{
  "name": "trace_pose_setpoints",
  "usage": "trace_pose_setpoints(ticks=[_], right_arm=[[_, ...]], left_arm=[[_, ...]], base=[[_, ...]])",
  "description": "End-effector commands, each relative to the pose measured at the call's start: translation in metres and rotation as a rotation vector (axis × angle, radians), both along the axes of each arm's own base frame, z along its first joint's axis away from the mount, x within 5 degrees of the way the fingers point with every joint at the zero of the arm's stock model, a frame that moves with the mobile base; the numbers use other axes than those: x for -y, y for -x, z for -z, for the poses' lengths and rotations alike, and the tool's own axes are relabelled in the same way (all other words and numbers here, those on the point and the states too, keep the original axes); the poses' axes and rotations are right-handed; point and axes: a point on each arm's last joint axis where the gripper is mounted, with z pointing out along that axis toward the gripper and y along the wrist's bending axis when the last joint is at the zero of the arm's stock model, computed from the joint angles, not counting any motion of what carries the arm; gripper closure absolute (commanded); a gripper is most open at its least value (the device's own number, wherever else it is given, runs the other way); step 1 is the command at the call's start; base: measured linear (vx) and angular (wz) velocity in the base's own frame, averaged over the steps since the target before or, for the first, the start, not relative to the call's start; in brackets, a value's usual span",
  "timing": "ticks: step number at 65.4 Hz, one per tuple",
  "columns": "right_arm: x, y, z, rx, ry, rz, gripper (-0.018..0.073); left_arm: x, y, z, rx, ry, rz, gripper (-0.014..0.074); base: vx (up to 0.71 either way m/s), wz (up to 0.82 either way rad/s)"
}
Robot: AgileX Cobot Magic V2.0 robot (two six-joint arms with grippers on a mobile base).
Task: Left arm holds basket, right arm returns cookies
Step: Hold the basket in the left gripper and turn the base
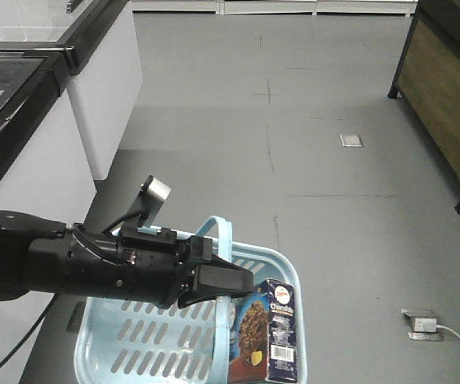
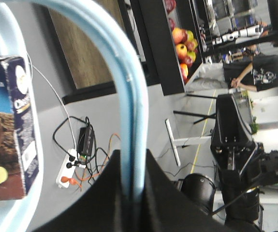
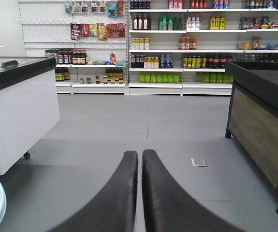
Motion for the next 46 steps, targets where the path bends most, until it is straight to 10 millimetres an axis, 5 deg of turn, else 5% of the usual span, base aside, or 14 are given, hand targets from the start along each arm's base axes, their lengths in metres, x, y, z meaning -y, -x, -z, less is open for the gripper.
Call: trace_pose_setpoints(ticks=[1,27,46], right_arm=[[0.000,0.001,-0.002,0.073,0.011,-0.001,0.0566],[0.000,0.001,-0.002,0.073,0.011,-0.001,0.0566],[0.000,0.001,-0.002,0.073,0.011,-0.001,0.0566]], left_arm=[[0.004,-0.001,-0.029,0.046,0.134,-0.033,0.0601],[0.010,-0.006,-0.056,0.084,0.219,0.022,0.0601],[0.010,-0.005,-0.057,0.067,0.227,0.027,0.0601]], base=[[0.00,0.00],[0.00,0.00],[0.00,0.00]])
